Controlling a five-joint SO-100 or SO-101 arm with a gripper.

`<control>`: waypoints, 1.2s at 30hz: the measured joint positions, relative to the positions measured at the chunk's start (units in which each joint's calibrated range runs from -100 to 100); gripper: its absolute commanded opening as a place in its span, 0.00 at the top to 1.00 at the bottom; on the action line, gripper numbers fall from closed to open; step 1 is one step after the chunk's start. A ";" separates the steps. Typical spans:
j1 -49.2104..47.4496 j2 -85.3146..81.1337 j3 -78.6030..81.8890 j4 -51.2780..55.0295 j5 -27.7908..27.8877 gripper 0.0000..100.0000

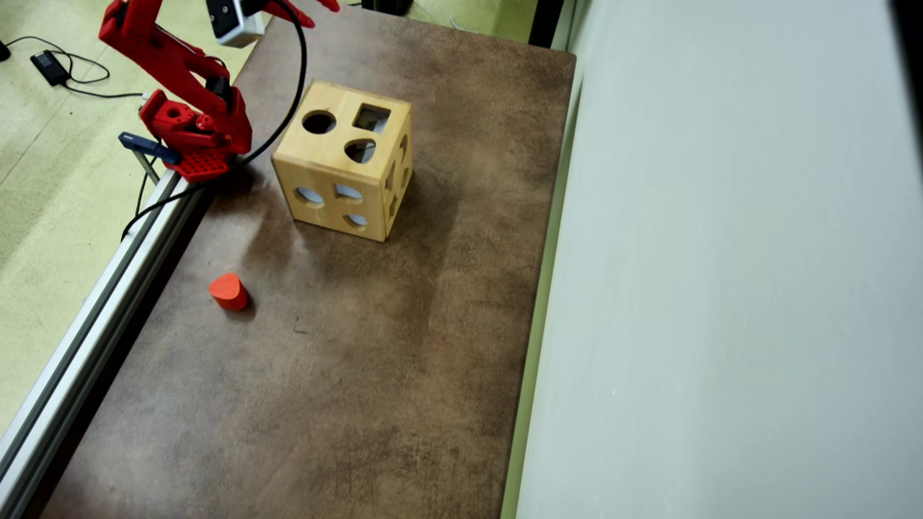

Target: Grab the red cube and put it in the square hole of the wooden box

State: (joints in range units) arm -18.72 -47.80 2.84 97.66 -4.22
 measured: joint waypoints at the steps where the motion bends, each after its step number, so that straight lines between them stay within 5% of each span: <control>1: 0.07 -2.88 2.98 0.00 0.00 0.98; 16: 2.87 -44.15 17.61 -0.16 0.00 0.97; 24: 17.25 -47.29 17.70 -0.16 0.00 0.97; 36: 20.91 -47.46 17.70 -0.16 0.39 0.97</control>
State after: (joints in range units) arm 2.19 -95.25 20.54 97.50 -3.83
